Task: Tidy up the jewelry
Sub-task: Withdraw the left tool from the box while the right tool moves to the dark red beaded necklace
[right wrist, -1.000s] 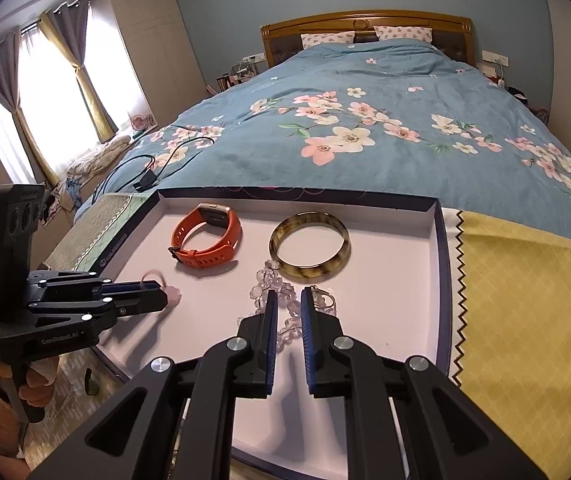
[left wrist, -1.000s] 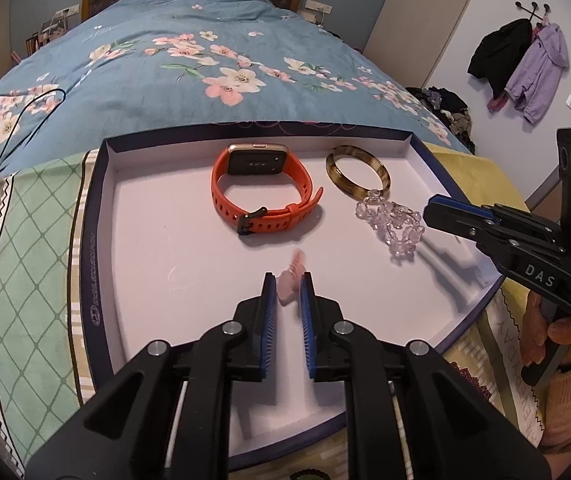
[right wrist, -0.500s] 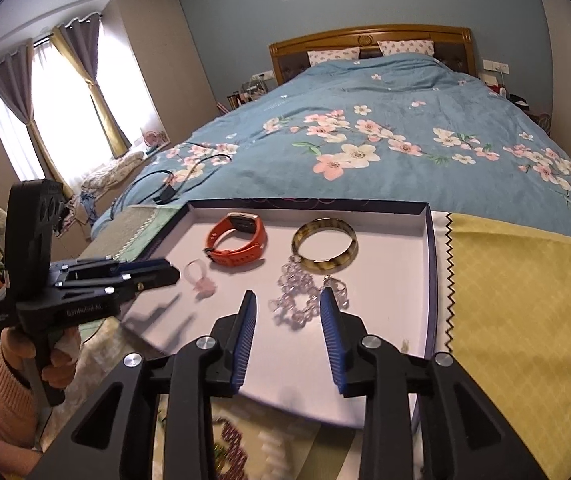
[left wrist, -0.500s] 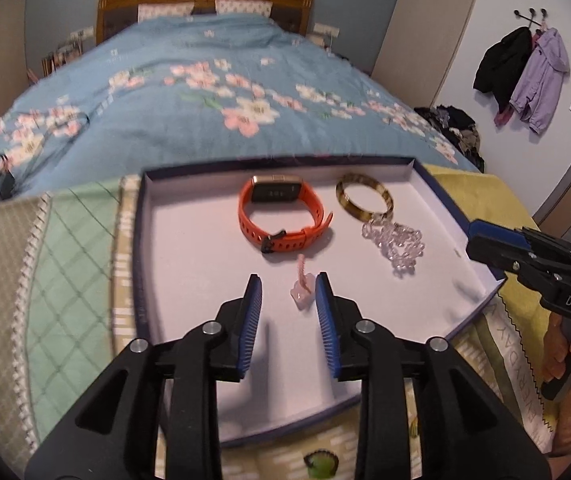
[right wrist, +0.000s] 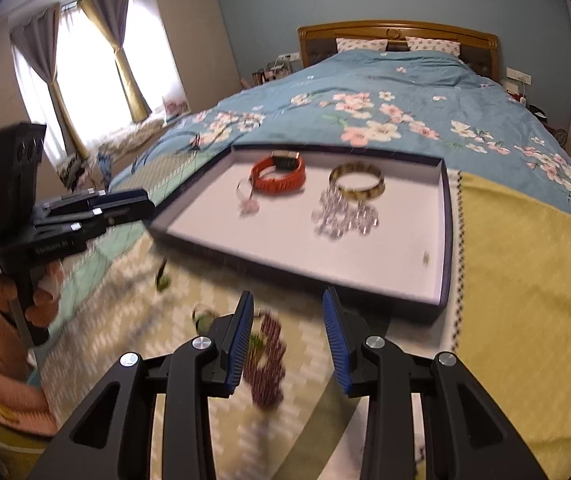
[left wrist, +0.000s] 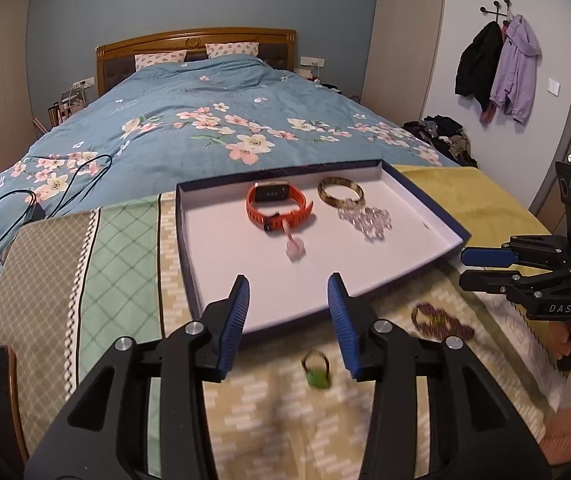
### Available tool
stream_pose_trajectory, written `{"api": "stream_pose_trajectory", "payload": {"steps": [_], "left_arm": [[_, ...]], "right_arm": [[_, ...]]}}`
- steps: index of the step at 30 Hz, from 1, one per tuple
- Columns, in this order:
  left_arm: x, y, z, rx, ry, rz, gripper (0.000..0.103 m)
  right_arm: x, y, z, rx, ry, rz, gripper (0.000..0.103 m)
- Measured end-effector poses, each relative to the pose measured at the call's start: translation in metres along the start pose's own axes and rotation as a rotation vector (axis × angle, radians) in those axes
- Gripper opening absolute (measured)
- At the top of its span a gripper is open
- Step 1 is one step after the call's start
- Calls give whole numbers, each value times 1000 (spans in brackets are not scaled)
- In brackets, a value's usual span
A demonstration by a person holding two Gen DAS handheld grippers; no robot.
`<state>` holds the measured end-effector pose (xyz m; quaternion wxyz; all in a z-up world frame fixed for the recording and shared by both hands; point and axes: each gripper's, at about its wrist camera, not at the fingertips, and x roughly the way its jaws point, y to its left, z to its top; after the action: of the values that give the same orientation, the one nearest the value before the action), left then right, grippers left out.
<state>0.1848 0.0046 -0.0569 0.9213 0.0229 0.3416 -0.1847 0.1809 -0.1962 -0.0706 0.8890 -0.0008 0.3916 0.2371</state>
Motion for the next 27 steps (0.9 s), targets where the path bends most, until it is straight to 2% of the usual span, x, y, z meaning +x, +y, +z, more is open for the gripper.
{"api": "stream_pose_trajectory", "payload": {"steps": [4,9,17,23,25,27], "left_arm": [[-8,-4,-19,-4,12,-7,42],[-11,-10,-37,20,42,-11,44],[-1,-19,-47,40,88,-14,44],[7,-17,-48,21,118,-23,44],[9,-17,-48,17,123,-24,44],[10,-17,-48,15,128,-27,43]], "right_arm": [[4,5,-17,-3,51,3,34],[1,7,-33,9,73,0,34],[2,11,-39,12,89,-8,34],[7,18,-40,-26,105,-47,33],[7,20,-40,-40,106,-65,29],[7,21,-40,-47,107,-75,18]]}}
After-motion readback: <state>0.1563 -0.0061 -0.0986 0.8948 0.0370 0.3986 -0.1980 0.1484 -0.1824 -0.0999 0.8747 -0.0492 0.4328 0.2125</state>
